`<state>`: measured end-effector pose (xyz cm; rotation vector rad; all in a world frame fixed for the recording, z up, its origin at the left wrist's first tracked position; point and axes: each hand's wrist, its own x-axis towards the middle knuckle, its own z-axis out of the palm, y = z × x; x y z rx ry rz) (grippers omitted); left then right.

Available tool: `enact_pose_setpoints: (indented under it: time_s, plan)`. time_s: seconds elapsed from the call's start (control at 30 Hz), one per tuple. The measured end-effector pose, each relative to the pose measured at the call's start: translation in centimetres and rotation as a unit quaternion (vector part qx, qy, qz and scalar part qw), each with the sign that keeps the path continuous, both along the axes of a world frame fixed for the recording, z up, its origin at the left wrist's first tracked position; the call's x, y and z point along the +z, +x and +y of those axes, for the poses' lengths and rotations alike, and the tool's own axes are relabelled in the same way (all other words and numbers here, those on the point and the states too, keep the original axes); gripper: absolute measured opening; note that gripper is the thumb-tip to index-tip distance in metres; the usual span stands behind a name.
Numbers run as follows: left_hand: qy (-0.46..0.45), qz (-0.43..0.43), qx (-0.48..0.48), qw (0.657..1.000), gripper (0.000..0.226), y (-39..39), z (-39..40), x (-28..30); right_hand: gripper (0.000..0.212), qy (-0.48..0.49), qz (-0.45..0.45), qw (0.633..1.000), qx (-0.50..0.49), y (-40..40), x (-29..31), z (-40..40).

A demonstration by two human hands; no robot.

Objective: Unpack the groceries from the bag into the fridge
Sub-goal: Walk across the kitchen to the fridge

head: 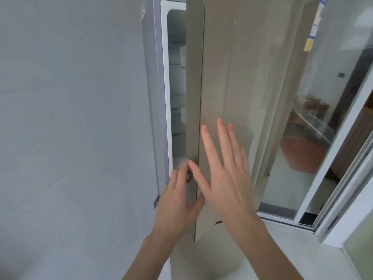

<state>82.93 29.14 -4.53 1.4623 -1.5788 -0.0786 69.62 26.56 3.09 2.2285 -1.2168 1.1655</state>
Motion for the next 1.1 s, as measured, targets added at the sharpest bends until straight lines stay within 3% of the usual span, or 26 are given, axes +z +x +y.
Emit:
enact_pose_setpoints:
  time_s: [0.2,0.4,0.57,0.77,1.1]
  plan:
    - [-0.051,-0.059,-0.070,0.994,0.070,-3.2,2.9,0.3,0.068,-0.018,0.003,0.999,-0.048,-2.1,-0.4,3.0]
    - [-0.129,-0.068,-0.070,0.987,0.056,-5.4,3.6,2.4,0.058,-0.065,-0.003,0.993,-0.102,-6.9,-1.3,4.0]
    - [-0.129,-0.100,-0.052,0.985,0.058,-7.1,1.9,5.1,0.057,-0.071,-0.017,0.990,-0.120,-10.5,-1.3,5.6]
    - [-0.140,-0.068,-0.014,0.988,0.060,-10.2,0.0,6.9,0.064,-0.064,-0.009,0.980,-0.187,-15.3,-1.5,6.9]
    - [-0.163,-0.079,-0.093,0.979,0.064,-15.6,-1.1,7.3,0.063,-0.053,-0.049,0.967,-0.246,-21.9,-0.9,9.0]
